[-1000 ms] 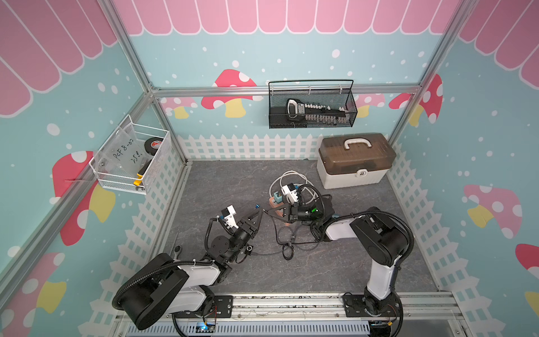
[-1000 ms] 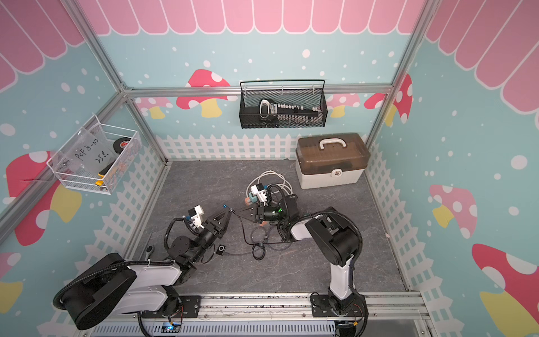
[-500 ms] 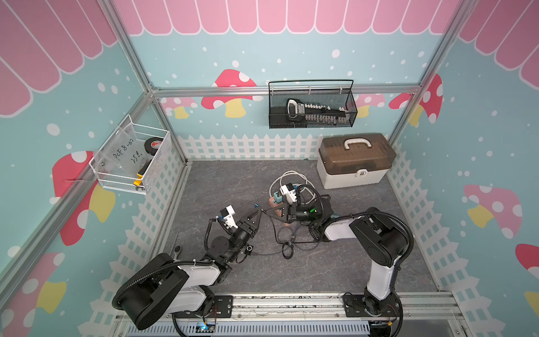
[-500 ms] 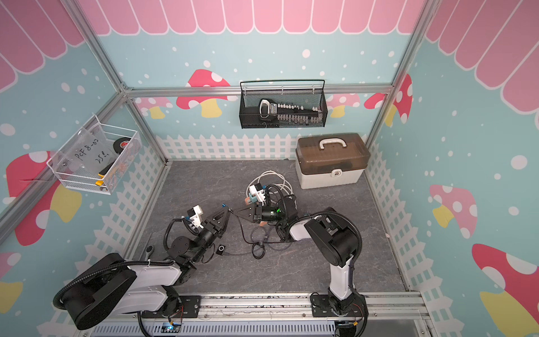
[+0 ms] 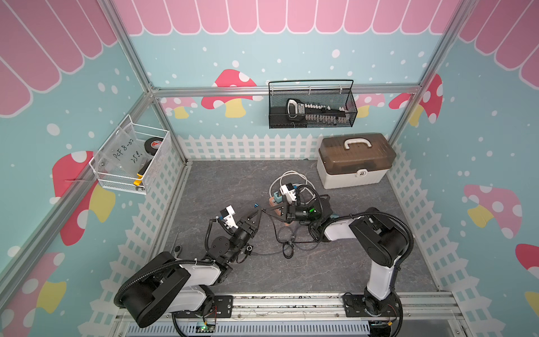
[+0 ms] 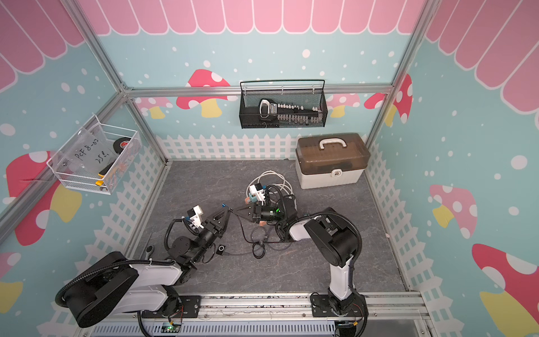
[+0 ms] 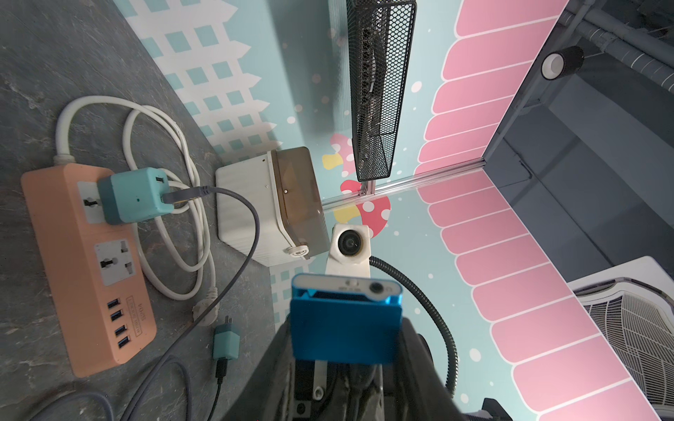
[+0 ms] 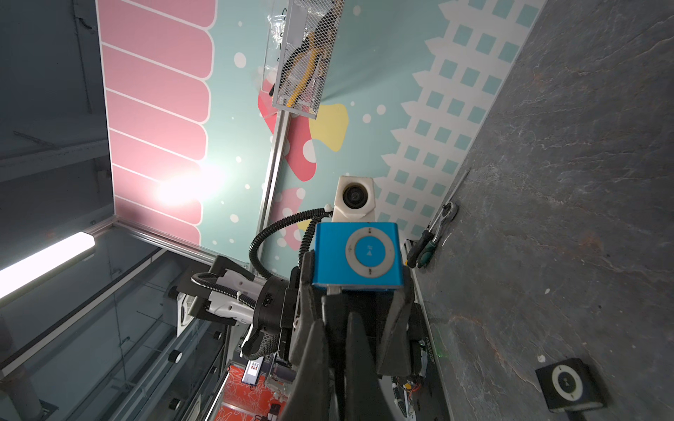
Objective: Charge mp3
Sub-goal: Insert the charging cable into the MP3 player.
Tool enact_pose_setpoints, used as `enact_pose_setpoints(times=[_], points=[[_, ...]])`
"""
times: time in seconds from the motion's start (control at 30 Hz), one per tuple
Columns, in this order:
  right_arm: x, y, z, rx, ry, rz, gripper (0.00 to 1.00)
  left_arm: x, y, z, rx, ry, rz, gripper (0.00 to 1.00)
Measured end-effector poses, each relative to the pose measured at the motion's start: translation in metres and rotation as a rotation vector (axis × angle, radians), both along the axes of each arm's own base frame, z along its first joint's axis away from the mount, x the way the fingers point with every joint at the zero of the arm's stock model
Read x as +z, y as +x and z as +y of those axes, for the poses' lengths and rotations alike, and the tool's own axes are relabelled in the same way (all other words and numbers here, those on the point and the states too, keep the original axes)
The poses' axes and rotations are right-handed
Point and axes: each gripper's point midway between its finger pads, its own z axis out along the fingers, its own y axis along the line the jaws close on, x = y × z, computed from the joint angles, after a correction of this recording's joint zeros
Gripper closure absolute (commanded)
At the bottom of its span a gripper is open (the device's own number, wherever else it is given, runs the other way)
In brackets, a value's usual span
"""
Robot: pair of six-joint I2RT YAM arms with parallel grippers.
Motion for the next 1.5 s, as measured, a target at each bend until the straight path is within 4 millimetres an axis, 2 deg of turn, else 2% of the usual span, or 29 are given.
enact_pose_setpoints(times=[0.4, 0.67, 0.93, 1.0, 1.13, 1.23, 1.37, 1.5], points=[[-0.001, 0.002, 0.001, 0.000, -0.004, 0.035, 1.00, -0.003, 0.001, -0.003, 0.010, 0.008, 0.005, 1.00], [0.006, 0.006, 0.003, 0.002, 0.008, 0.028, 1.00, 0.003, 0.005, -0.002, 0.029, -0.004, -0.005, 1.00], [0.003, 0.010, 0.004, 0.020, 0.002, 0.024, 1.00, 0.001, 0.007, 0.000, 0.047, -0.003, 0.003, 1.00], [0.003, 0.011, 0.003, 0.023, 0.000, 0.023, 0.96, 0.001, 0.007, 0.000, 0.044, -0.002, 0.003, 1.00], [0.002, 0.014, -0.001, 0.020, -0.003, 0.017, 0.78, -0.001, 0.004, -0.005, 0.022, 0.005, 0.005, 1.00], [0.007, 0.025, -0.007, -0.025, 0.008, 0.003, 0.67, -0.007, -0.007, -0.022, -0.064, 0.027, 0.014, 1.00], [0.014, 0.036, -0.022, -0.075, 0.017, -0.025, 0.63, -0.013, -0.009, -0.028, -0.097, 0.042, 0.026, 1.00], [0.012, 0.046, -0.039, -0.123, 0.007, -0.041, 0.60, -0.024, -0.008, -0.031, -0.109, 0.060, 0.051, 1.00]])
